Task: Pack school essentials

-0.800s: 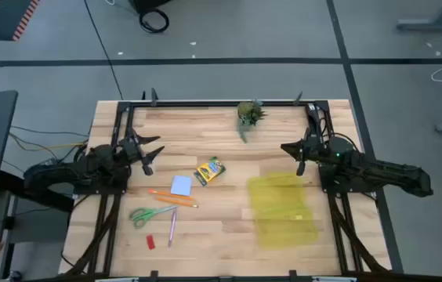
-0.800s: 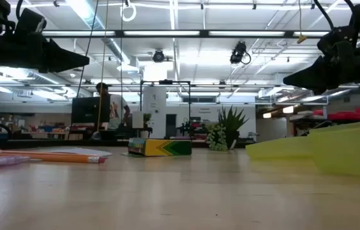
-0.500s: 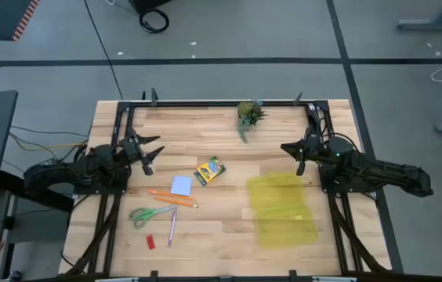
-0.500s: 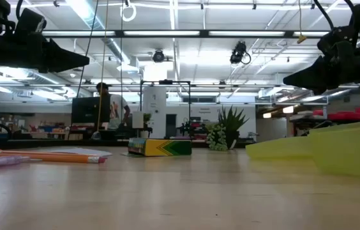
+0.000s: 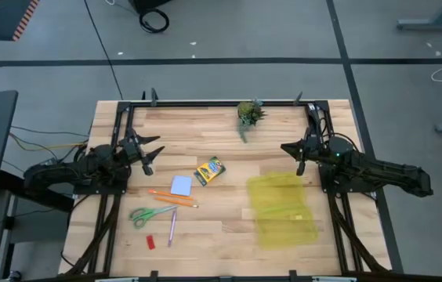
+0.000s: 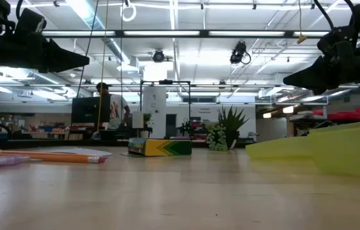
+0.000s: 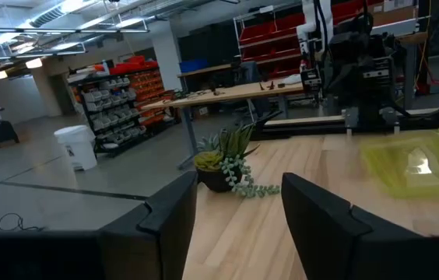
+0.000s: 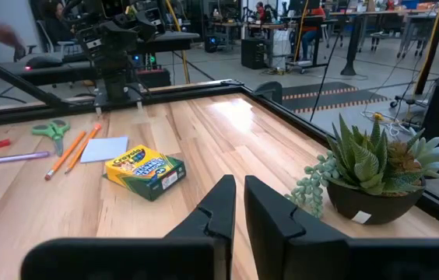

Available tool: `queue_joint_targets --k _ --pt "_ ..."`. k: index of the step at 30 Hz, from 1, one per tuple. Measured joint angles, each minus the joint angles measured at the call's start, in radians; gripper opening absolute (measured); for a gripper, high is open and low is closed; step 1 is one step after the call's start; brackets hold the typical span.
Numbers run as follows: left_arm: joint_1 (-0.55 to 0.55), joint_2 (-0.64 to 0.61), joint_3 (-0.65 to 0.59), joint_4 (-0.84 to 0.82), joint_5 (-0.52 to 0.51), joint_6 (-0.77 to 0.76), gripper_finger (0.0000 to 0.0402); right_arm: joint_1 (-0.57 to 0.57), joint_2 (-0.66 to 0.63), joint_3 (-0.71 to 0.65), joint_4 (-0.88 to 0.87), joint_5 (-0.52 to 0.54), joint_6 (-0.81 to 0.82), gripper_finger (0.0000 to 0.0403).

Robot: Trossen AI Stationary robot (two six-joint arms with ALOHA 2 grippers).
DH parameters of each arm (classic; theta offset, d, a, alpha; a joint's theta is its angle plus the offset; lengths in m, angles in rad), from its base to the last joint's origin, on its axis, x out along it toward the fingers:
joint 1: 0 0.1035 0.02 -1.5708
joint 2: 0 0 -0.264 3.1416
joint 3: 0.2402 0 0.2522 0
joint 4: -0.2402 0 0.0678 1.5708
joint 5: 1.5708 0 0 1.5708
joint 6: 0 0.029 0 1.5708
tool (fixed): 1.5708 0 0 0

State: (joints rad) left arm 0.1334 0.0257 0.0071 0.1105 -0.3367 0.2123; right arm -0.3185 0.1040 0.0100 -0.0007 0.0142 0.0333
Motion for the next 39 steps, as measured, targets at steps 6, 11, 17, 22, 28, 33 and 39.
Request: queue_joint_targets --k 6,11,17,22,28,33,39 --pt "0.0 0.0 0.0 0.0 0.0 0.0 0.0192 0.0 0.0 0.0 0.0 0.0 0.0 0.0037" --pt "0.0 0.0 0.0 0.0 0.0 0.0 0.019 0.0 0.0 0.0 0.0 0.0 0.0 0.0037" --pt "0.0 0.0 0.0 0.0 0.0 0.0 0.0195 0.0 0.0 0.0 0.0 0.0 0.0 0.0037" --pt "0.0 0.0 0.0 0.0 0.0 0.0 0.0195 0.0 0.0 0.0 0.0 0.0 0.0 0.0037" --pt "0.0 0.0 0.0 0.0 0.0 0.0 0.019 0.0 0.0 0.0 0.0 0.0 0.0 0.0037" --pt "0.0 0.0 0.0 0.0 0.0 0.0 0.0195 0.0 0.0 0.0 0.0 0.0 0.0 0.0037" --pt "0.0 0.0 0.0 0.0 0.0 0.0 0.0194 0.0 0.0 0.0 0.0 0.0 -0.008 0.0037"
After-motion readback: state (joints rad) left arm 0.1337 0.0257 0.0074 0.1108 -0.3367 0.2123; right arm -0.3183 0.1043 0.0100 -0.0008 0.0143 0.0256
